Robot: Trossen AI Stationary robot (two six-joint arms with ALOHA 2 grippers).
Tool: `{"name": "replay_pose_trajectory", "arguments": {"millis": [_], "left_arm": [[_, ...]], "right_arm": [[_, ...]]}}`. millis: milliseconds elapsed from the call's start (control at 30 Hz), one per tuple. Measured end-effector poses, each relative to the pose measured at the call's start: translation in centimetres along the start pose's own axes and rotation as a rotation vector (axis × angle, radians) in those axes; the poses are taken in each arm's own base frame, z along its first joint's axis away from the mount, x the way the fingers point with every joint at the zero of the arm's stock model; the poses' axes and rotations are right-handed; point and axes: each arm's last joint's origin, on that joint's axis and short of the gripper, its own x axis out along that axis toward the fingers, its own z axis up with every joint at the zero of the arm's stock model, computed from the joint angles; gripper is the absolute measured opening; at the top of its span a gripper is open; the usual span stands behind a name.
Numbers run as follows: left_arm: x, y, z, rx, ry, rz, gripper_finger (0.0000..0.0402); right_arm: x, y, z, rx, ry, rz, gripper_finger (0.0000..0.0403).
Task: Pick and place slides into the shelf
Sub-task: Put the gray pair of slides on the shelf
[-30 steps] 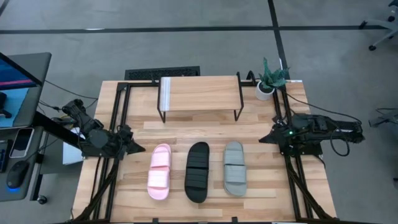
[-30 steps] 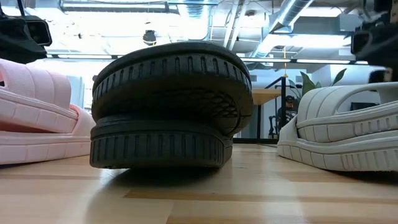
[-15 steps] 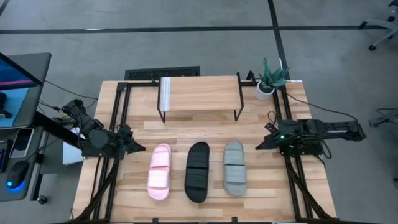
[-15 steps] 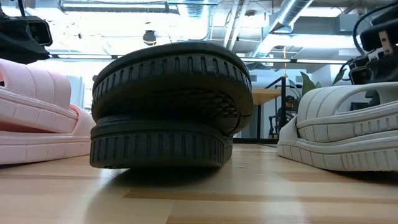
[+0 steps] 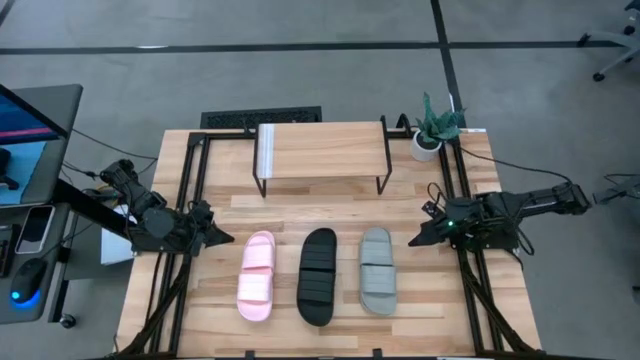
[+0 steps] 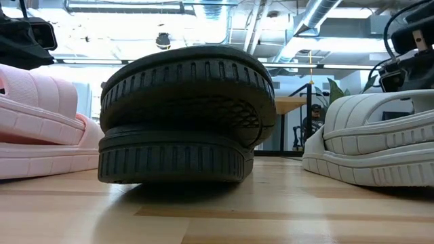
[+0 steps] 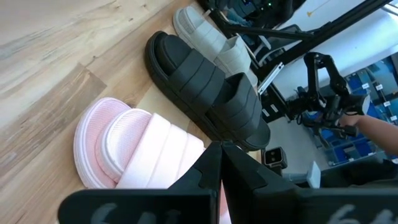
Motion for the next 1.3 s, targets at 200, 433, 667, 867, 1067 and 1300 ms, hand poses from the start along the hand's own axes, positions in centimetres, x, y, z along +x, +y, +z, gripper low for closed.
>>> {"name": "replay_pose_trajectory", "arguments": {"millis": [200, 433, 667, 867, 1067, 1300], "left_arm": [[0.0, 0.0, 0.0, 0.001, 0.0, 0.0, 0.0], [0.0, 0.1, -0.1, 0.009, 0.005, 0.01, 0.0], [0.0, 0.2, -0.1, 0.015, 0.008, 0.02, 0.0], [0.0, 0.2, -0.1, 0.015, 0.008, 0.02, 0.0], [0.0, 0.2, -0.1, 0.015, 0.009, 0.019, 0.0], [0.0, 0.2, -0.1, 0.015, 0.009, 0.019, 0.0]], "right_arm": [[0.7, 0.5, -0.3, 0.058, 0.047, -0.003, 0.0199], [1.9, 1.5, -0.6, 0.099, 0.068, 0.019, 0.0241], [3.3, 1.2, -0.9, 0.137, 0.09, -0.072, 0.0247], [4.5, 2.0, -0.9, 0.129, 0.089, -0.032, 0.0247], [5.9, 1.9, -0.8, 0.139, 0.092, -0.055, 0.0247], [7.5, 1.9, -0.7, 0.141, 0.095, -0.061, 0.0247]]}}
